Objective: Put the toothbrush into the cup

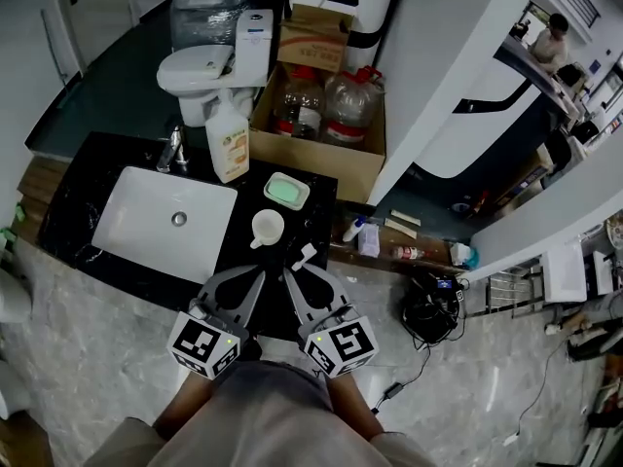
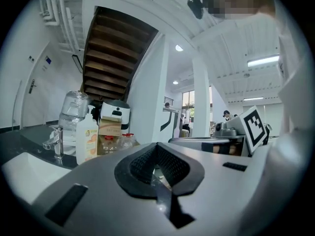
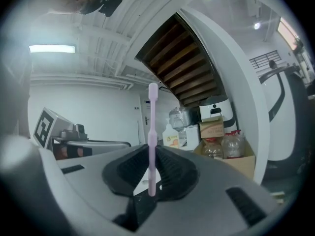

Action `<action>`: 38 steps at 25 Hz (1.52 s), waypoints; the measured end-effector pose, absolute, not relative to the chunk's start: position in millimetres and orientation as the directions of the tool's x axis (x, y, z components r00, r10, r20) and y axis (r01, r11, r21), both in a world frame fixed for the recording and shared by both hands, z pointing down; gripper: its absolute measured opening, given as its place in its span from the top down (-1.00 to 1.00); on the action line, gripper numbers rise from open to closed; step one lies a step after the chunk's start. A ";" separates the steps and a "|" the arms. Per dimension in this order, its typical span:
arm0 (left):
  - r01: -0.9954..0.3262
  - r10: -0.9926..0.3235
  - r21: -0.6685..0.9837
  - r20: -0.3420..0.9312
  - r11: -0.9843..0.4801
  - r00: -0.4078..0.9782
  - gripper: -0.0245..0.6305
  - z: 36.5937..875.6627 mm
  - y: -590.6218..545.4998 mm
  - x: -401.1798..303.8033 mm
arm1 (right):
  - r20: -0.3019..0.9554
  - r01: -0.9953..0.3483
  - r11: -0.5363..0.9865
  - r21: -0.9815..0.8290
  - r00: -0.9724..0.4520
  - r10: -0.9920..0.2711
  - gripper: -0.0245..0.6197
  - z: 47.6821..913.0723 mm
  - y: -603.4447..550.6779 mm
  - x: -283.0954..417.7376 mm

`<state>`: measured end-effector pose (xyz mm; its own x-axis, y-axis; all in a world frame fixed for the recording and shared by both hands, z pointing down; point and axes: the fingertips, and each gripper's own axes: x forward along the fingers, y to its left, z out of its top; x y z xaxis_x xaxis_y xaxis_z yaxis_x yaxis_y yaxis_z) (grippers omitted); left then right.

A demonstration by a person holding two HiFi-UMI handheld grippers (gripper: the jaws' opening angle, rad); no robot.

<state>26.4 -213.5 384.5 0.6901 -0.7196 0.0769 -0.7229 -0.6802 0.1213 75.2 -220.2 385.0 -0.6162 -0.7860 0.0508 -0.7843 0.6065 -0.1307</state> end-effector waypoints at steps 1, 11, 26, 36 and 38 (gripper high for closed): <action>-0.719 -0.716 0.122 0.075 -0.684 0.694 0.90 384.1 -220.6 23.4 | 0.052 -0.784 0.607 -0.131 -0.617 -0.785 0.78 384.1 -227.0 72.1; -0.667 -0.666 0.152 0.061 -0.730 0.743 0.90 390.4 -271.9 -2.2 | 0.082 -0.826 0.551 -0.119 -0.562 -0.823 0.78 398.2 -285.8 50.6; -0.586 -0.587 0.232 0.068 -0.777 0.806 0.90 413.9 -314.5 -18.4 | 0.159 -0.880 0.456 -0.137 -0.474 -0.866 0.78 437.4 -336.8 47.3; -0.562 -0.561 0.288 0.091 -0.776 0.822 0.90 433.0 -331.2 -18.4 | 0.211 -0.881 0.450 -0.145 -0.471 -0.856 0.78 458.2 -361.5 43.3; -0.562 -0.559 0.297 0.103 -0.772 0.822 0.90 438.4 -333.2 -19.7 | 0.226 -0.882 0.447 -0.148 -0.470 -0.853 0.78 463.1 -364.1 43.0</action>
